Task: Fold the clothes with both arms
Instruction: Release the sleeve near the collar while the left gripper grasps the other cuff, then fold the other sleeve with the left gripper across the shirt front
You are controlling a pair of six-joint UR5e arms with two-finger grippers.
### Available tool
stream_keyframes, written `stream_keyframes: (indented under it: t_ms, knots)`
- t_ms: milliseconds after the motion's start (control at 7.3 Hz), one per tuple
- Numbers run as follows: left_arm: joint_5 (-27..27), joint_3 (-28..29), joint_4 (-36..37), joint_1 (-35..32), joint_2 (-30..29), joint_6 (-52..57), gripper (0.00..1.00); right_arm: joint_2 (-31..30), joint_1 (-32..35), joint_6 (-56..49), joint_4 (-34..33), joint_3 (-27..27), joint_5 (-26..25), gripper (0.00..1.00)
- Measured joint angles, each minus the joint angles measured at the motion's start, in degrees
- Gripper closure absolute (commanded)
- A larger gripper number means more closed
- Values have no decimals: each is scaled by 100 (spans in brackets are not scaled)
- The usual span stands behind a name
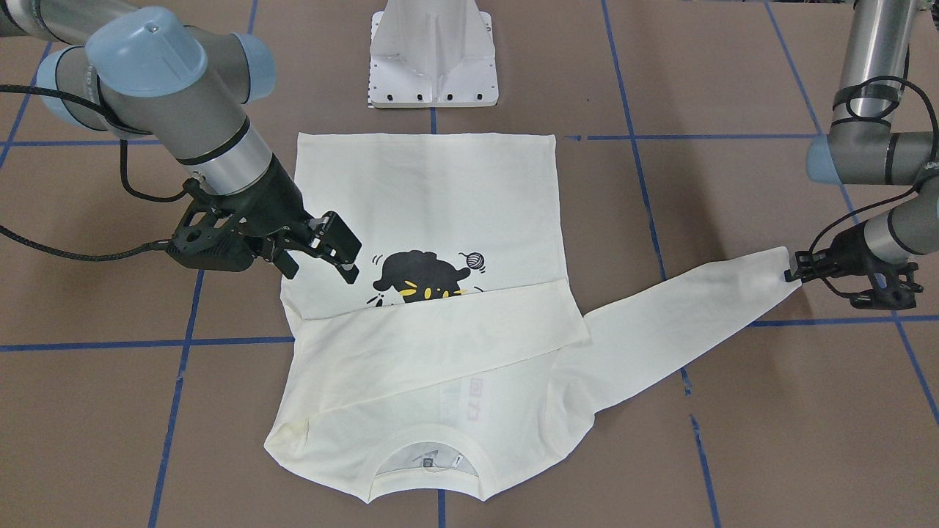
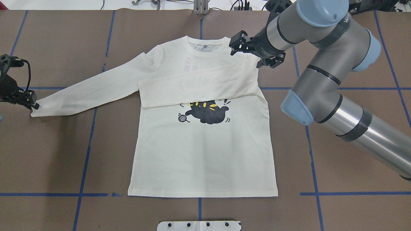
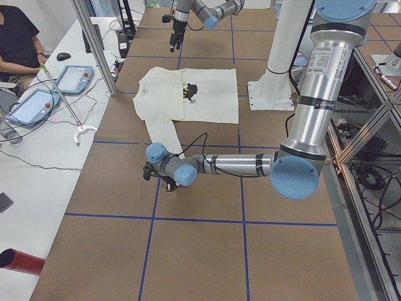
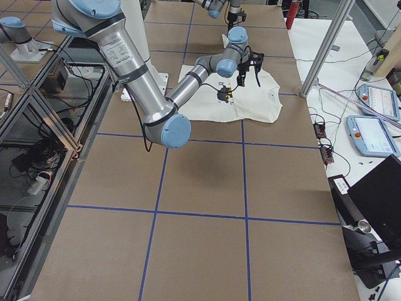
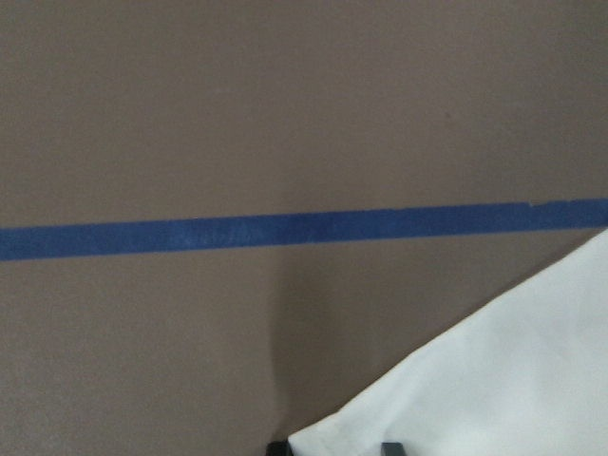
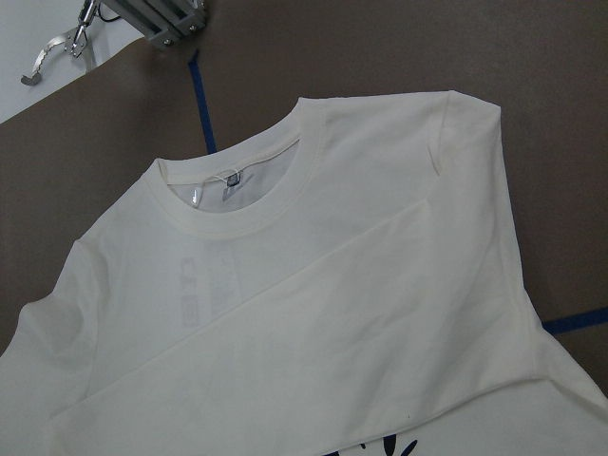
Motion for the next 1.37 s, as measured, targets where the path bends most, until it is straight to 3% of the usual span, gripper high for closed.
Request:
stream_keyframes:
  t_ms: [274,548,822,1096,1371]
  knots:
    - [-74,-194,31,2,-19,-9,100,-23,9,-2,0,-2,9,0]
    - [-400,-901,396,-3,-28,-69,100,-77,96,-32,4,-6,125,0]
    - [-698,-1799,735,6,-303,-861,100,-255,339,-374,23,-3,409,0]
    - [-975,-2119,778,165,-1274,-2475,100,-644,613,-660,66,186,701,0]
    - [-613,-2060,751,792,-2474,-4086,100,-1128,698,-766,72,651,777,0]
